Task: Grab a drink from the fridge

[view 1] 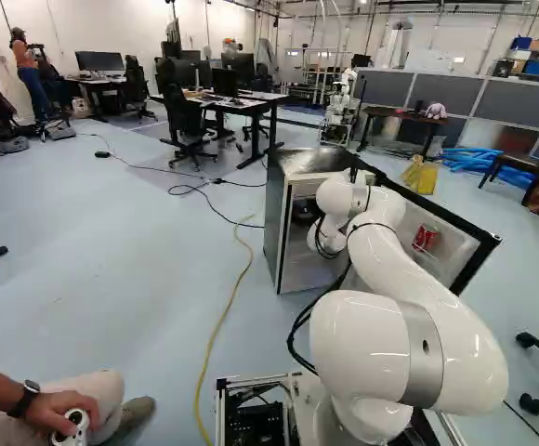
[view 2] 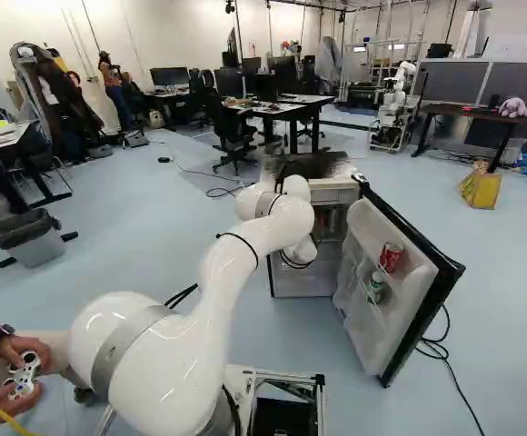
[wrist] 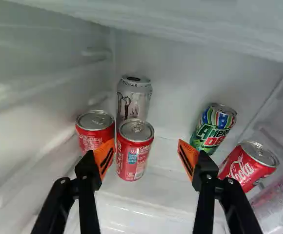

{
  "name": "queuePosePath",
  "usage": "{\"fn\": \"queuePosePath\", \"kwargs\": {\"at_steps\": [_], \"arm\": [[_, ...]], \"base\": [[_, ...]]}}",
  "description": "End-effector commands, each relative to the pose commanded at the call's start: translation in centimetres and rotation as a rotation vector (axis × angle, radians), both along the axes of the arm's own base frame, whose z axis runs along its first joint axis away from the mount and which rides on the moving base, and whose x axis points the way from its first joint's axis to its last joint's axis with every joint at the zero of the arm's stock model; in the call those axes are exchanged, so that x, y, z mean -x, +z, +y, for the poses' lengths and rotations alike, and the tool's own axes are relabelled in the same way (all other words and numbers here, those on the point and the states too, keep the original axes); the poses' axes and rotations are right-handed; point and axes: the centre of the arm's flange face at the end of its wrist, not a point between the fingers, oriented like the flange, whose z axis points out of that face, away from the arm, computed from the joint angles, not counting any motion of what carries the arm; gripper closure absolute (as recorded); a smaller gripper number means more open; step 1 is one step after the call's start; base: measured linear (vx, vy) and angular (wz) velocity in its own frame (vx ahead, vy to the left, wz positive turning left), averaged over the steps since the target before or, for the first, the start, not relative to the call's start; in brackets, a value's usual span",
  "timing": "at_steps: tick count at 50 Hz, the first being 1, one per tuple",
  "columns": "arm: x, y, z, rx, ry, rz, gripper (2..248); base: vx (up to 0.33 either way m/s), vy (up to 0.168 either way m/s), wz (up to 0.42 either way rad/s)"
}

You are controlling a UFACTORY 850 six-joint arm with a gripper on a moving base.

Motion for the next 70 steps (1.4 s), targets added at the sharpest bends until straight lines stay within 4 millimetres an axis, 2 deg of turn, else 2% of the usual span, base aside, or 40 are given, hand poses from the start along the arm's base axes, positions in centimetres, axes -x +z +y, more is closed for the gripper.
{"fn": "queuePosePath", "kwargs": {"at_steps": [28, 29, 33, 34, 39, 40, 70], "arm": [[-0.53, -0.22, 0.13, 0.005, 0.004, -0.013, 65], [-0.53, -0.22, 0.13, 0.005, 0.004, -0.013, 99], [-0.53, -0.22, 0.13, 0.005, 0.004, -0.013, 99], [-0.53, -0.22, 0.13, 0.005, 0.004, -0.013, 137], [-0.53, -0.22, 0.13, 0.005, 0.004, -0.013, 137], [-0.53, -0.22, 0.13, 0.005, 0.004, -0.013, 160], [-0.31, -0.12, 0.13, 0.002, 0.003, -0.007, 162]], "base": [[0.0, 0.0, 0.0], [0.0, 0.0, 0.0], [0.0, 0.0, 0.0], [0.0, 0.0, 0.0], [0.0, 0.0, 0.0], [0.0, 0.0, 0.0], [0.0, 0.0, 0.0]]}}
